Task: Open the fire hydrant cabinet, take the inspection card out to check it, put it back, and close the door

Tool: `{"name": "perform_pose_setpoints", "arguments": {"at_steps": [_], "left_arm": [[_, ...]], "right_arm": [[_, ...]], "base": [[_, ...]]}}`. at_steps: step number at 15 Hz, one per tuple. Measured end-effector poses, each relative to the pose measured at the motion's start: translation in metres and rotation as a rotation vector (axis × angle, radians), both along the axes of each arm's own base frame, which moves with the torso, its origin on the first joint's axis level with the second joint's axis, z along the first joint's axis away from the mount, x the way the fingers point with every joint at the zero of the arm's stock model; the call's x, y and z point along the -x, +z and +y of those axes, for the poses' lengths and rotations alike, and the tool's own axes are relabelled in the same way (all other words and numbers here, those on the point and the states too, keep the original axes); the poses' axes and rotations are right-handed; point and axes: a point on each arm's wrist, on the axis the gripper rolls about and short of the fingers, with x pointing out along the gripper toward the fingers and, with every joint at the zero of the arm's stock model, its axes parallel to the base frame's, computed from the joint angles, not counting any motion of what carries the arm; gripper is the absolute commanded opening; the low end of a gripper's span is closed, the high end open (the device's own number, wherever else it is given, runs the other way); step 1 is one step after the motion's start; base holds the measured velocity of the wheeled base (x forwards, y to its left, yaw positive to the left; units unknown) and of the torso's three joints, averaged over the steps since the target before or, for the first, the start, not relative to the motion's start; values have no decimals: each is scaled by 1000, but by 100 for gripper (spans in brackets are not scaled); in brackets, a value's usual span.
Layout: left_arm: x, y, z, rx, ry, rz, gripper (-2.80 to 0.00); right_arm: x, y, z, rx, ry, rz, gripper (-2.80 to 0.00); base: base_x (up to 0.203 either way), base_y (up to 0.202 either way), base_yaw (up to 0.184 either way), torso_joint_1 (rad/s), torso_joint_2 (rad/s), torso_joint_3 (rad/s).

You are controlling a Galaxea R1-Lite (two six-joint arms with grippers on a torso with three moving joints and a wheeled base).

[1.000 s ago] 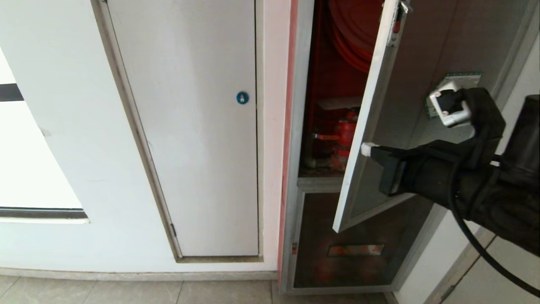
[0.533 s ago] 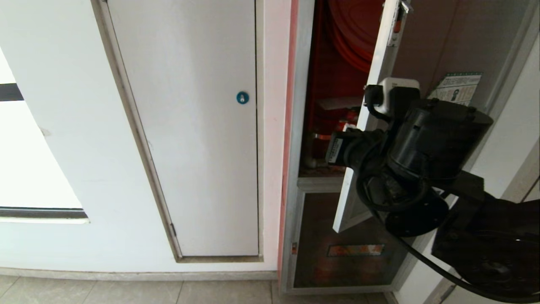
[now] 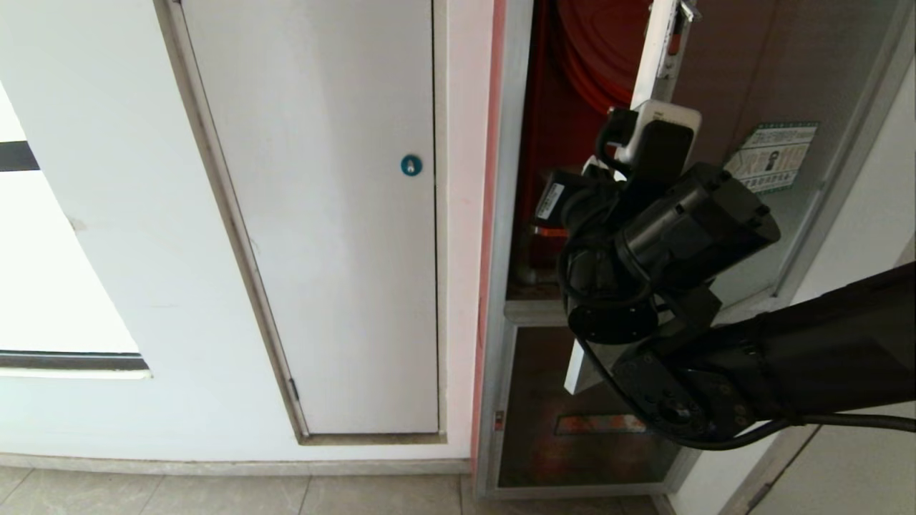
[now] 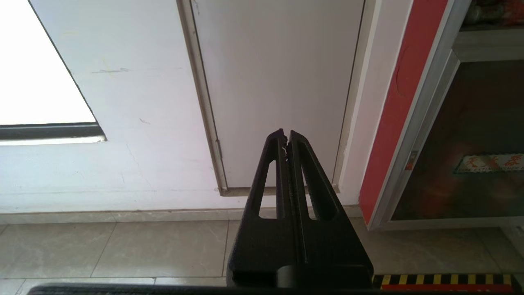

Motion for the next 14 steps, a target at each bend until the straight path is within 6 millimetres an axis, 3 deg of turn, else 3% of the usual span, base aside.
{"name": "perform_pose_setpoints", "arguments": {"at_steps": [9, 14], "left_arm": [[0, 0, 0, -1, 0, 0, -280], [0, 0, 0, 0, 0, 0, -280]], "right_arm": [[-31, 0, -6, -3, -52, -52, -280], [-38, -3, -6, 27, -36, -56, -280]], "base": [[0, 0, 0, 0, 0, 0], [0, 0, 0, 0, 0, 0]]}}
